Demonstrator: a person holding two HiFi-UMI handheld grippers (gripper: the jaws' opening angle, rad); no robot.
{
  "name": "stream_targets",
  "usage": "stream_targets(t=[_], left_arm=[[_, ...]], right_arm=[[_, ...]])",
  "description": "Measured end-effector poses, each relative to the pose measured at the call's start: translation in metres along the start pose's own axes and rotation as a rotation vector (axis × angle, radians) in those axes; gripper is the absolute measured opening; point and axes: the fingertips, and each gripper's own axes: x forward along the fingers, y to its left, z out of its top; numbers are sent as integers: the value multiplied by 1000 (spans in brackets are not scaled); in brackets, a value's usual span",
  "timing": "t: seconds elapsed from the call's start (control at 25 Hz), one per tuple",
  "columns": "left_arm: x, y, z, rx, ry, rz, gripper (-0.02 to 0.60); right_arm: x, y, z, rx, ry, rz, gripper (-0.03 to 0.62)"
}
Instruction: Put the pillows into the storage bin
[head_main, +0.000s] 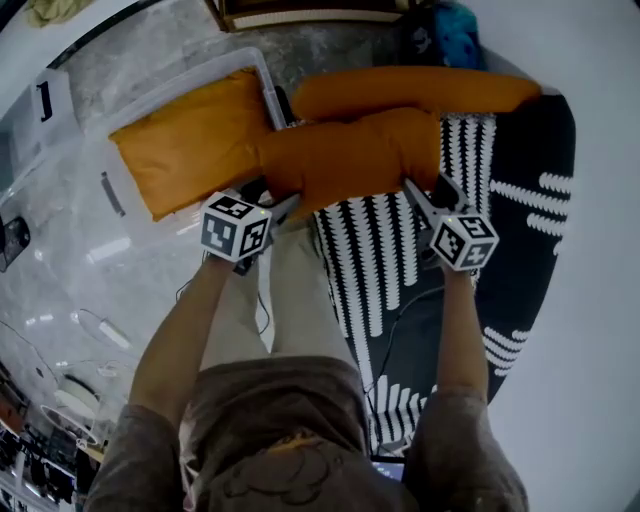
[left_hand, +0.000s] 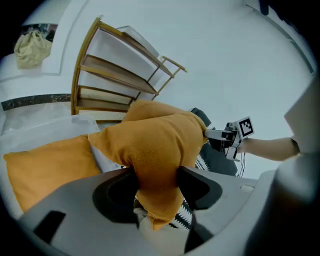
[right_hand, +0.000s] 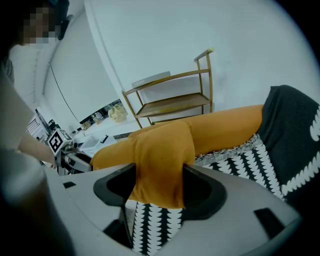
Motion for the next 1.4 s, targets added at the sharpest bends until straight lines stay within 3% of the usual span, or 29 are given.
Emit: stream_targets(t=[0.48, 0.84, 1.04, 1.2, 1.4], left_arm=[[-164, 133, -67, -16, -22, 100, 249], [-258, 219, -108, -125, -64, 190, 249], [-278, 240, -119, -129, -76, 201, 255], [-272, 253, -121, -136, -66, 197, 284], [-261, 289, -136, -240, -78, 307, 327]], right_arm=[[93, 195, -33, 39, 46, 128, 287], [172, 311, -33, -21, 115, 239, 287], [191, 336, -38, -39, 143, 263, 287], [198, 325, -50, -26, 192, 226, 317], [210, 305, -74, -98, 234, 138, 400]])
